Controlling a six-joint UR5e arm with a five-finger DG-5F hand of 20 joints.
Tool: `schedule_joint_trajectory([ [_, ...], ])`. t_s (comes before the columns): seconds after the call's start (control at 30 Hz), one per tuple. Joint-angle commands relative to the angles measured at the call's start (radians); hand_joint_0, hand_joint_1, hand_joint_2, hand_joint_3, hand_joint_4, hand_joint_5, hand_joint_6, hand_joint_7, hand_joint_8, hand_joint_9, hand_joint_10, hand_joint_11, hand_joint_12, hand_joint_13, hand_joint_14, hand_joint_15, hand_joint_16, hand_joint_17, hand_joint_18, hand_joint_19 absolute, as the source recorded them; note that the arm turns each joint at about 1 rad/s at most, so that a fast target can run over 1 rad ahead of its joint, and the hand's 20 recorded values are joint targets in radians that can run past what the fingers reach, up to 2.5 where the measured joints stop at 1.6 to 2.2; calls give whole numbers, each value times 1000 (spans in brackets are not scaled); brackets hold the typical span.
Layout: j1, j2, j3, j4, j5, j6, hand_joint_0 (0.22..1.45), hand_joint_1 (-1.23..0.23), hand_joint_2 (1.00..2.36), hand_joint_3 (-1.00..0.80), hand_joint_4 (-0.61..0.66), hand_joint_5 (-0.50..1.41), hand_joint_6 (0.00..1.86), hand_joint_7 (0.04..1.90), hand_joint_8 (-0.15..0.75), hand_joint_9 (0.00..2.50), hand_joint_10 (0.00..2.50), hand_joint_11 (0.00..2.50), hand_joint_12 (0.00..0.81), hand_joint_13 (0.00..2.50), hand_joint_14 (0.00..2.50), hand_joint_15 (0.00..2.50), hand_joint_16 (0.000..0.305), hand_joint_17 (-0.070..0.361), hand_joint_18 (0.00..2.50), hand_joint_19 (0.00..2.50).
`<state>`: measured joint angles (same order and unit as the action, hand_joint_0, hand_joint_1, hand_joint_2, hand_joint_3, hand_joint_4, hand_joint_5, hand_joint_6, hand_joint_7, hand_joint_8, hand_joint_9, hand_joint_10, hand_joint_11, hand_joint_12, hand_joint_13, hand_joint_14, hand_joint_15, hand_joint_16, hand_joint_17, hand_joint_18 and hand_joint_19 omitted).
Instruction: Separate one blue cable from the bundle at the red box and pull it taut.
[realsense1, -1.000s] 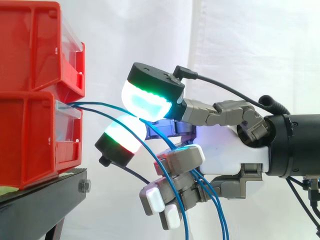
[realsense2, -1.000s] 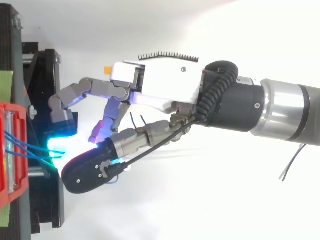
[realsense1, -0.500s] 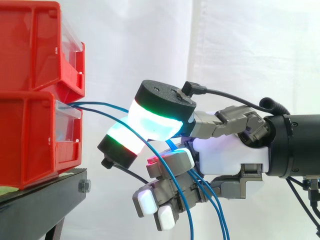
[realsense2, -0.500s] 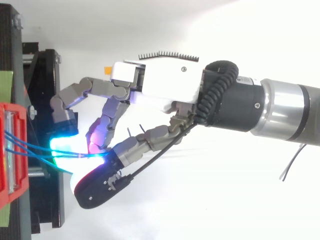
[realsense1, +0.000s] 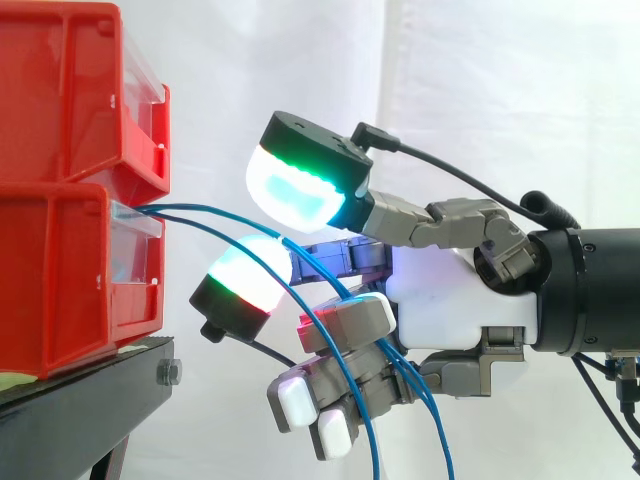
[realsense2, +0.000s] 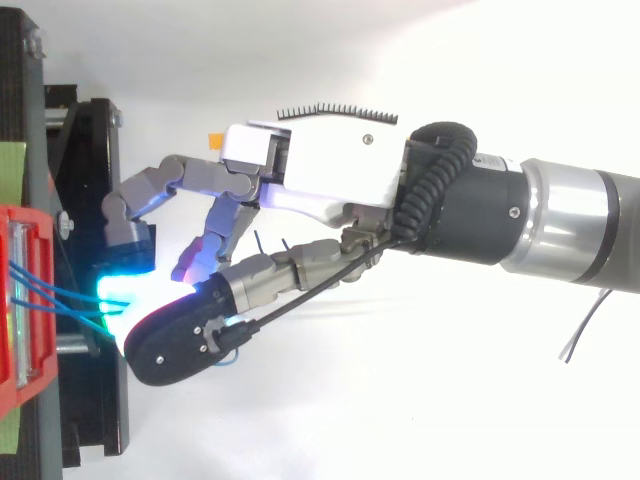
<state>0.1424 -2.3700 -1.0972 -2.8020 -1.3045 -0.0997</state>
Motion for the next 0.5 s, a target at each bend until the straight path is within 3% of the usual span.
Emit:
schedule_joint_trajectory([
  [0.0,0,0,0,-1,1,0,596,-545,1000,-500,85,-132,771,1193,311,1328,30,1317,379,1065,22,618,43,96,949,679],
  [0.23,2,0,0,-4,1,2,654,-649,1000,-500,62,-130,763,1219,320,1316,31,1304,383,1064,24,623,43,96,946,691],
  [0.4,2,0,0,-1,1,2,630,-820,1018,-229,50,-137,775,1359,319,1288,31,1337,384,1048,23,635,45,101,941,687],
  [0.47,2,0,0,-2,1,2,634,-843,1019,-212,46,-144,793,1342,313,1274,32,1322,384,1036,23,632,45,101,933,685],
])
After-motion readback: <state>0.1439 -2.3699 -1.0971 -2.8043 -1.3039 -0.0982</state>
